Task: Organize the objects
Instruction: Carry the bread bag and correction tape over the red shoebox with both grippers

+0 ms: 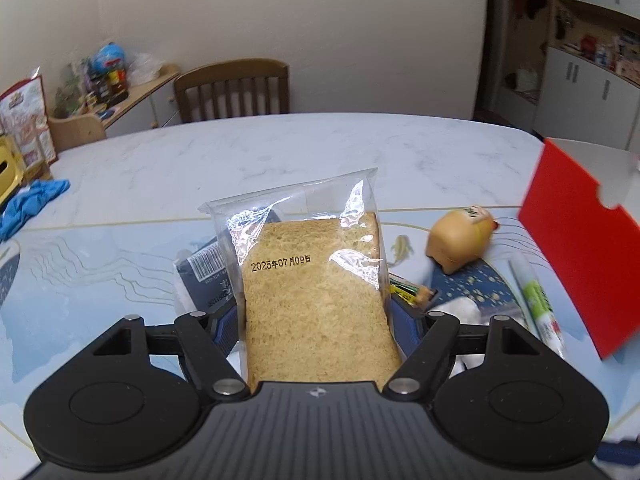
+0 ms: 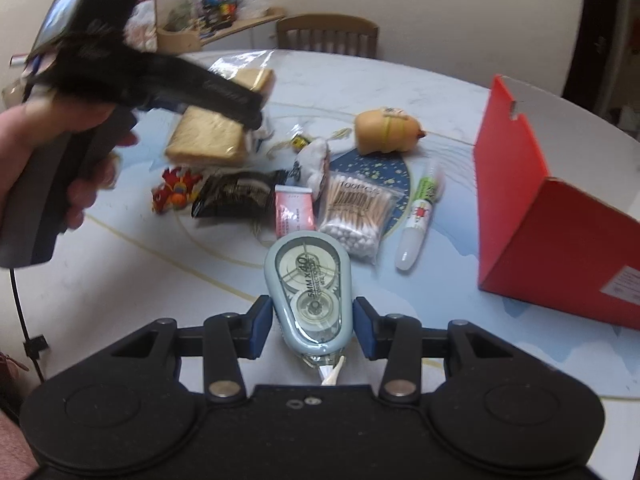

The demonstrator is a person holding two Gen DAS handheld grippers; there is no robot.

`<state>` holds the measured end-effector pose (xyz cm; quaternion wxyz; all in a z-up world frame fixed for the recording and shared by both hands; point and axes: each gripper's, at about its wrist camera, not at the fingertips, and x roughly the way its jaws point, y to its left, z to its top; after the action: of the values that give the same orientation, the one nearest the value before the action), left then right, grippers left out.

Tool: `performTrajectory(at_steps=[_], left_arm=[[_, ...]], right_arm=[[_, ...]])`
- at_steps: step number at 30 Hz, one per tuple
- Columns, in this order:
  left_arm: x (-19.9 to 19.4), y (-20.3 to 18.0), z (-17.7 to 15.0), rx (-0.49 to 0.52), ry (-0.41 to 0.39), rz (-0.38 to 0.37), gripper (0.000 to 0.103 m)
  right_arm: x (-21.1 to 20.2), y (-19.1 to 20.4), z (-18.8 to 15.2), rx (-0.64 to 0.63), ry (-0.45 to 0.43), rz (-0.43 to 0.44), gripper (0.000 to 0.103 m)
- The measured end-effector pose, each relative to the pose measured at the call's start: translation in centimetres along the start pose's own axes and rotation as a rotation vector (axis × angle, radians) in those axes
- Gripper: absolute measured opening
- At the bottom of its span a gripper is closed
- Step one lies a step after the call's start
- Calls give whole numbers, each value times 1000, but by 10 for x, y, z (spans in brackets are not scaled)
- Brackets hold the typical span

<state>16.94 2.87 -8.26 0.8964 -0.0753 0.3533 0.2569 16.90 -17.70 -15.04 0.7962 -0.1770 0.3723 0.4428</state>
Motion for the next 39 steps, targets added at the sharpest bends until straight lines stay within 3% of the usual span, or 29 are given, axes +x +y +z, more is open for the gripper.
performTrajectory(at_steps=[5, 11, 23, 31, 39], left_arm=[[-21, 2, -1, 62, 2, -65, 74], [-44, -8, 6, 149, 39, -194, 74], [-64, -71, 53, 317, 59, -412, 74], [-53, -132, 84, 401, 45, -474, 74], [-21, -191, 113, 428, 110, -498, 74]], right_arm=[[-28, 0, 4, 72, -47, -39, 43], [-65, -10, 21, 154, -108, -106, 43], [-95, -85, 55, 274, -192, -262, 43], [-89, -141, 59, 290, -176, -333, 43], [-72, -193, 53, 320, -124, -358, 43]])
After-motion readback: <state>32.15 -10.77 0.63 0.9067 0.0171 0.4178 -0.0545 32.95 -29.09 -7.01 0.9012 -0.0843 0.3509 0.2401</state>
